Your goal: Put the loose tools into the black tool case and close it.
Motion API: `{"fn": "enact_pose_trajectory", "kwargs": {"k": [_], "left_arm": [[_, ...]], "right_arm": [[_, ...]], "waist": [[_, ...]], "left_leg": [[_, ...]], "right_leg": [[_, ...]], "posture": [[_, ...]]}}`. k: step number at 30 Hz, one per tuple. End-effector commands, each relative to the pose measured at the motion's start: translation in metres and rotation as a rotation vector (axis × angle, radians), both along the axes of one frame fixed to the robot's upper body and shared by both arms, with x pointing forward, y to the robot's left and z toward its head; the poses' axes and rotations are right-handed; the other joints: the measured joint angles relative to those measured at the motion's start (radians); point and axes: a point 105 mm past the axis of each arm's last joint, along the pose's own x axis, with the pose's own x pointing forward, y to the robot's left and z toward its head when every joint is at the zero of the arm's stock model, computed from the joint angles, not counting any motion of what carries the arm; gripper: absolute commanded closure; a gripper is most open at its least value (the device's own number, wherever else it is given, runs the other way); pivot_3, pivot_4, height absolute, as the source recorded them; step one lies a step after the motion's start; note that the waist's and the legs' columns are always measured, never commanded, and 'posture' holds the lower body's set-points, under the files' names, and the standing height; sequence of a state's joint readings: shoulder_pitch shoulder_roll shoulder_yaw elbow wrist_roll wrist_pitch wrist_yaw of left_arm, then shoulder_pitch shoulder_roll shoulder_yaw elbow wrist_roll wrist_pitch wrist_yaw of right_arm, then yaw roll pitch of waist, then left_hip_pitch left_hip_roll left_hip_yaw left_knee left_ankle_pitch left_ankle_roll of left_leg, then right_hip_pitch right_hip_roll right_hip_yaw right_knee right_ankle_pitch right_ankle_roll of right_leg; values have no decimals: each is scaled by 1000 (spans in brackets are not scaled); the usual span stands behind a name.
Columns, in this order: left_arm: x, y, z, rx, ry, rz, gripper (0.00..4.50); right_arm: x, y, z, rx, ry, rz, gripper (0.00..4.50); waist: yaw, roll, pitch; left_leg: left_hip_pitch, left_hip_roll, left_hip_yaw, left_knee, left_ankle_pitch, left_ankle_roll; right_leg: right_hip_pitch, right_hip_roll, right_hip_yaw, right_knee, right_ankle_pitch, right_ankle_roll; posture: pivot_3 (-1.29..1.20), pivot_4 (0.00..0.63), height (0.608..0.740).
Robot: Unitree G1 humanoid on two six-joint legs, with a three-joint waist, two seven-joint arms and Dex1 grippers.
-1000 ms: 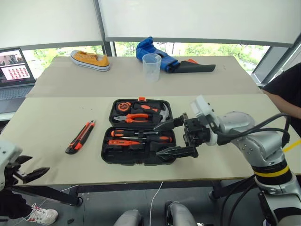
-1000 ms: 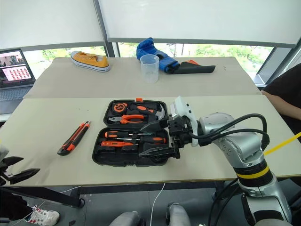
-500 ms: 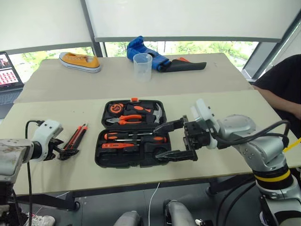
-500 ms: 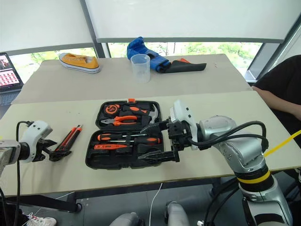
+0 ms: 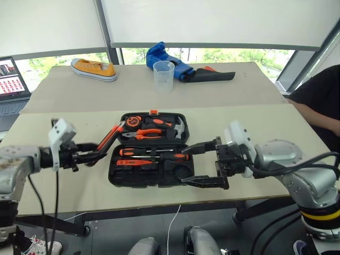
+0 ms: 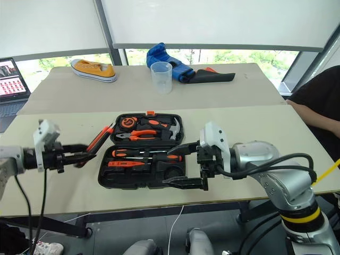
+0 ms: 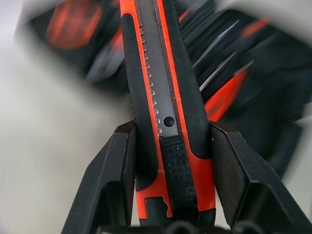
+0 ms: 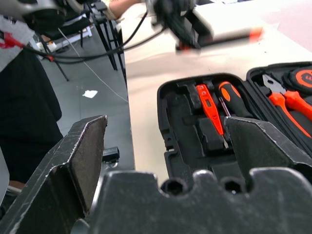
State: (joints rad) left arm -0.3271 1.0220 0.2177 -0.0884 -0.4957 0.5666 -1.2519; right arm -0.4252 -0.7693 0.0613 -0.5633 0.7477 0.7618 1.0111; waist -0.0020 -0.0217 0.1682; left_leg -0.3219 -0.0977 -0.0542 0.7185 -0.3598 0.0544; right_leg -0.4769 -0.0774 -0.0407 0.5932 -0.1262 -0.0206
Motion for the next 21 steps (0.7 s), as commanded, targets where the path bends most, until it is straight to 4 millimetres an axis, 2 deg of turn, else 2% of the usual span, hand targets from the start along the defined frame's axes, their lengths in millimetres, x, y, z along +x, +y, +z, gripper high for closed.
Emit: {"fn": "enact_pose_trajectory", "kwargs": {"k": [1,4,7,12,16,20,21], "left_arm": [[-19,-33,-14,168,27,-255,2782],[-31,-43,-35,303,71,-438,2782],[-25,-52,-43,346,74,-521,2782],[-15,-54,-56,420,89,-580,2782],[-2,-52,-65,475,38,-575,2782],[2,-68,-58,382,50,-586,2782],[3,-72,-55,367,51,-587,2282]], "right_arm": [[-8,-2,7,3,-48,-5,0],[-11,-2,7,2,-47,-8,0],[-12,-4,7,0,-46,-19,0],[-13,-5,7,12,-45,-47,0],[-15,-6,6,21,-41,-65,0],[-16,-8,3,19,-36,-85,0],[-16,-8,2,20,-36,-88,0]], "waist": [[-1,0,0],[-4,0,0],[-1,0,0],[7,0,0],[9,0,0],[12,0,0],[13,0,0]], "left_leg": [[0,0,0,0,0,0],[0,0,1,-1,0,0],[0,1,1,-2,0,1],[0,1,1,-1,0,1],[0,2,1,-1,-1,2],[0,2,0,-1,-1,2],[0,1,0,-1,-1,2]], "right_leg": [[0,0,0,0,0,0],[0,0,1,-1,0,0],[0,0,1,-6,0,0],[2,0,1,-6,0,-1],[2,1,1,-6,0,-1],[2,1,1,-7,0,-1],[2,1,1,-7,0,-1]], "posture": [[0,150,731],[0,150,731],[0,150,731],[0,150,731],[0,150,731],[0,150,731],[0,150,731]]}}
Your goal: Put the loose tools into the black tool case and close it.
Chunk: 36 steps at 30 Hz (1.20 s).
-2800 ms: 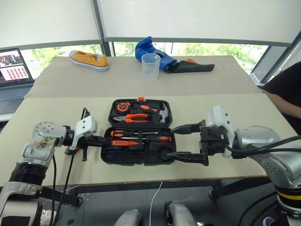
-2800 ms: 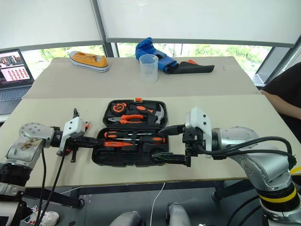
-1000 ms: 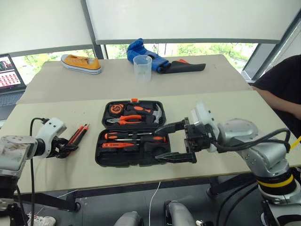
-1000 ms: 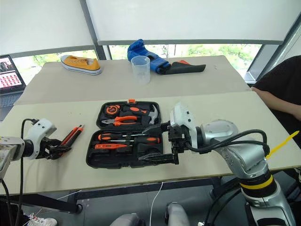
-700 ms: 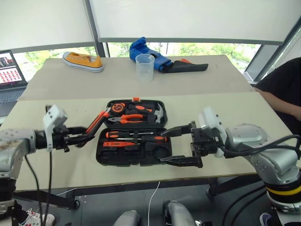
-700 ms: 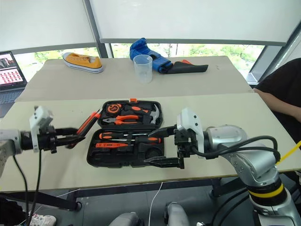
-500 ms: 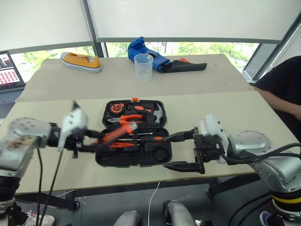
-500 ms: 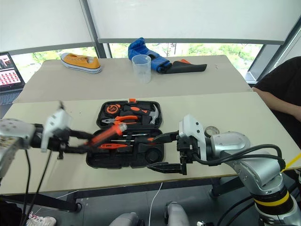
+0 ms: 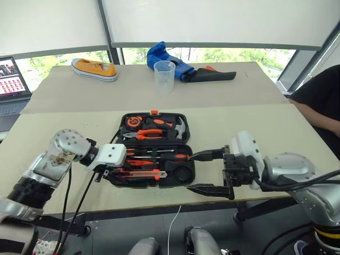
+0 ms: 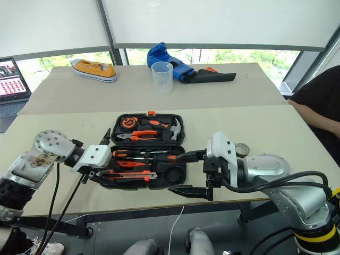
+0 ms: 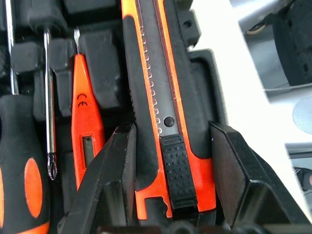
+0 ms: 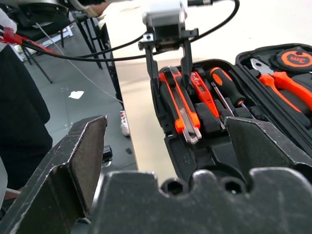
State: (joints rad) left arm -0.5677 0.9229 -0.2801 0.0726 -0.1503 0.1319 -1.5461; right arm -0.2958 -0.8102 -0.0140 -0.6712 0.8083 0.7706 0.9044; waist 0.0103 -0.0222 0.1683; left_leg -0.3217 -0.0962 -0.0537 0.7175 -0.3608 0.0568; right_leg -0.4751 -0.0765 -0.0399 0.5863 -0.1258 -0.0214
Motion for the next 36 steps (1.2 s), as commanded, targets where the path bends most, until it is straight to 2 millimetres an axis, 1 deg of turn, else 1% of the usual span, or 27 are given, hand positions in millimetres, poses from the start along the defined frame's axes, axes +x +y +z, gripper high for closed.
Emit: {"fn": "enact_pose_trajectory", "kwargs": {"k": [1,2,4,5,6,9,14,16,17,18,19,22,23,27,28,31,36], "left_arm": [[2,-16,14,-59,24,-7,1766],[0,-18,16,-59,37,-18,1517],[-2,-21,18,-63,56,-22,721],[-2,-22,21,-72,59,-18,455],[0,-24,24,-86,56,-3,73],[3,-23,31,-97,46,22,73],[4,-19,36,-99,31,30,73],[4,-19,37,-106,21,15,589],[3,-19,36,-103,26,9,766],[2,-19,35,-101,28,4,1070],[0,-18,33,-96,34,-1,1556],[-3,-19,30,-94,41,-18,2509],[-4,-19,29,-94,44,-22,2924],[-4,-17,17,-54,29,-38,4204],[-1,-17,13,-40,15,-30,4402],[2,-15,5,-14,-4,-23,4402],[0,-11,-5,28,-25,-63,4402]], "right_arm": [[-3,1,7,11,-41,-1,0],[-3,1,8,14,-42,-3,0],[-2,2,9,17,-44,-5,0],[-2,3,9,18,-45,-5,0],[-1,3,10,18,-45,-6,0],[-1,3,10,18,-45,-7,0],[1,4,12,20,-45,-6,0],[2,4,13,22,-46,-3,0],[3,5,14,22,-47,-2,0],[3,5,14,22,-48,0,0],[3,6,15,23,-48,0,0],[3,5,15,22,-48,1,0],[3,5,15,22,-47,1,0],[3,5,14,20,-43,0,0],[2,5,14,20,-42,0,0],[2,5,13,19,-39,-1,0],[1,5,14,17,-40,-5,0]], "waist": [[1,0,0],[1,0,0],[1,0,0],[1,0,0],[1,0,0],[1,0,0],[0,0,0],[0,0,0],[0,0,0],[1,0,0],[1,0,0],[1,0,0],[1,0,0],[1,0,0],[1,0,0],[2,0,0],[1,0,0]], "left_leg": [[0,0,0,0,0,0],[-1,0,0,2,0,1],[-1,0,0,3,-1,2],[-1,0,0,3,-1,2],[-1,0,0,3,-1,2],[-1,0,0,3,-1,2],[-1,0,0,3,-1,2],[-1,0,0,3,-1,2],[-1,0,0,3,-1,2],[-1,0,0,3,-1,2],[-1,0,0,3,-1,2],[-1,0,0,3,-1,2],[-1,0,0,3,-1,2],[-1,0,0,3,-1,2],[-1,0,0,3,-1,2],[-1,0,0,3,-1,2],[-1,0,0,3,-1,2]], "right_leg": [[0,0,0,0,0,0],[0,0,0,0,0,0],[0,0,0,1,0,0],[0,0,0,1,0,0],[0,0,0,1,0,0],[0,0,0,1,0,0],[0,0,0,1,0,0],[0,0,0,1,0,0],[0,0,0,1,0,0],[0,0,0,1,0,0],[0,0,0,1,0,0],[0,0,0,1,0,0],[0,0,0,1,0,0],[0,0,0,1,0,0],[0,0,0,1,0,0],[0,0,0,0,0,0],[0,0,1,0,0,0]], "posture": [[0,150,731],[0,150,731],[0,150,731],[0,150,731],[0,150,731],[0,150,731],[0,150,731],[0,150,731],[0,150,731],[0,150,731],[0,150,731],[0,150,731],[0,150,731],[0,150,731],[0,150,731],[0,150,731],[0,150,731]]}}
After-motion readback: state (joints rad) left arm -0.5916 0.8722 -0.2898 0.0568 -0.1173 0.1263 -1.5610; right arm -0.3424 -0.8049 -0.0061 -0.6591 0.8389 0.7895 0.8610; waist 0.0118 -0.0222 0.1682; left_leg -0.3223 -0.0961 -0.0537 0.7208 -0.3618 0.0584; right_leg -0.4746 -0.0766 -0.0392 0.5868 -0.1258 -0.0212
